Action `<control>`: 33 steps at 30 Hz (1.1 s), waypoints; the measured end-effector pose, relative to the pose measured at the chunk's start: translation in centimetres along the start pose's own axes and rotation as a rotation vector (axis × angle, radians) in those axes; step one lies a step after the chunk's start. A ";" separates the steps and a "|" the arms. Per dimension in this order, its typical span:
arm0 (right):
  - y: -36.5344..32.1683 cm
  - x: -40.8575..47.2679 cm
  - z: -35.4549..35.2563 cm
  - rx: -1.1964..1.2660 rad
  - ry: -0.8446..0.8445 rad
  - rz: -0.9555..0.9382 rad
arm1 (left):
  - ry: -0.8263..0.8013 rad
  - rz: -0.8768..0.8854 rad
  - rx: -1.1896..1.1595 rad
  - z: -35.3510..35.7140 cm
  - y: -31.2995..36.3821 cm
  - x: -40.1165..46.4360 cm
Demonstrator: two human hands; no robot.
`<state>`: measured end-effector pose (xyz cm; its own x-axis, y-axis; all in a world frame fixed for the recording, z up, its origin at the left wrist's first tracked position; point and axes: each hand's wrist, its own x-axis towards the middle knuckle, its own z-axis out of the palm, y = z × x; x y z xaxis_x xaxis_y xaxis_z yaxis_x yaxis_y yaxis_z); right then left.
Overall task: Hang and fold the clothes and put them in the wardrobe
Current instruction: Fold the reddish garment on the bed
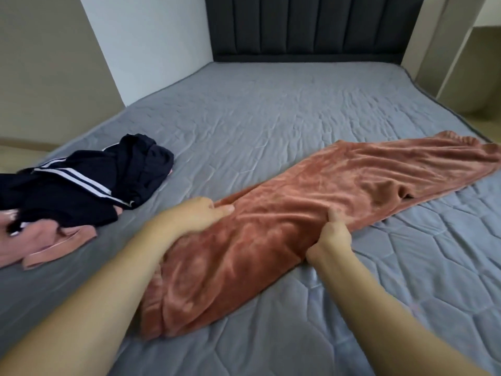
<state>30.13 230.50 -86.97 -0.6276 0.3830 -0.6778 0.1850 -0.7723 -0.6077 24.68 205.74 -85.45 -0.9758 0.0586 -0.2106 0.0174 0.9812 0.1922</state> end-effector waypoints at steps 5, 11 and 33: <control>5.5 -2.8 0.6 -0.078 -0.066 0.005 | 0.124 0.098 0.028 1.3 -2.2 -1.0; 6.3 -4.5 1.7 -0.112 -0.003 0.064 | 0.020 -0.136 -0.167 -0.5 -5.2 -2.9; 11.2 -4.9 1.6 -0.131 -0.118 -0.061 | -0.010 -0.157 -0.098 1.3 -10.1 -2.9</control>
<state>34.07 219.18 -89.78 -0.7239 0.3593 -0.5890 0.2353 -0.6740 -0.7003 27.59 195.90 -87.99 -0.9626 -0.0914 -0.2549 -0.1566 0.9559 0.2484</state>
